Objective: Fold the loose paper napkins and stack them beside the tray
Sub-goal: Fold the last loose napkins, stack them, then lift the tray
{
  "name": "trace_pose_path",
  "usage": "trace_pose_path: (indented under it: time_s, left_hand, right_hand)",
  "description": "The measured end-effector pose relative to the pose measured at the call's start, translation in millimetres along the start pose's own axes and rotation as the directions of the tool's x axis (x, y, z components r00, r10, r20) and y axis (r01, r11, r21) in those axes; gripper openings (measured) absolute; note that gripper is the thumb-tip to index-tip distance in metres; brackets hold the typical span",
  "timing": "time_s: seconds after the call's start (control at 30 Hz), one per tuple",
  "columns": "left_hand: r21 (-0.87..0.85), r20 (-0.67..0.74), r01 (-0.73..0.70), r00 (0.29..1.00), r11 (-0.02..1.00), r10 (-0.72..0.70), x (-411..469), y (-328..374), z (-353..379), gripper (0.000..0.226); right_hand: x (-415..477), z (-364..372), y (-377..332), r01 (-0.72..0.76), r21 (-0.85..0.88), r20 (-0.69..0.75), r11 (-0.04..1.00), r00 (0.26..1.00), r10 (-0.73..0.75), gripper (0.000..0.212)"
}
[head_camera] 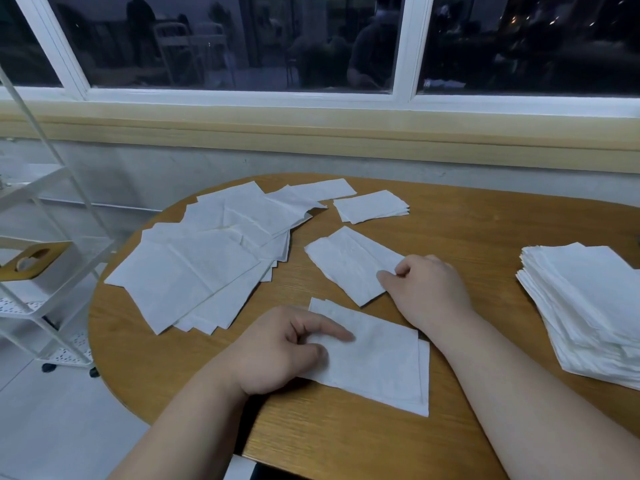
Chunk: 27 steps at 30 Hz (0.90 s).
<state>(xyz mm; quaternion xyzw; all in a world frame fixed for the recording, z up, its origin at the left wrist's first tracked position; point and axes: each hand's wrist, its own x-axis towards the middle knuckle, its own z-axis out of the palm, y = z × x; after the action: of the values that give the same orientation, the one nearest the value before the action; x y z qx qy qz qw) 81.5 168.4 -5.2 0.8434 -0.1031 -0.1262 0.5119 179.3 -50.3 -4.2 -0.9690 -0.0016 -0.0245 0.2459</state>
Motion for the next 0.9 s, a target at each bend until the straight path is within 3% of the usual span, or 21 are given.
trace_pose_path:
  time_s: [0.17,0.67,0.9]
  left_hand:
    - [0.012,-0.025,-0.025,0.999,1.000,0.025,2.7,-3.7,0.4,0.035]
    - [0.033,-0.046,-0.041,0.998,0.999,0.042,1.6,-3.2,0.4,0.032]
    - [0.063,-0.046,-0.043,0.998,0.997,0.046,1.4,-2.1,-0.3,0.033]
  right_hand:
    - [4.8,8.2,0.1,0.013,0.006,-0.065,1.000,0.998,-0.012,0.014]
    - [3.3,13.4,7.2,0.069,-0.066,-0.101,0.995,0.992,-0.075,0.026]
    - [3.3,5.6,17.8,0.044,0.346,-0.167,0.937,0.986,0.015,0.023]
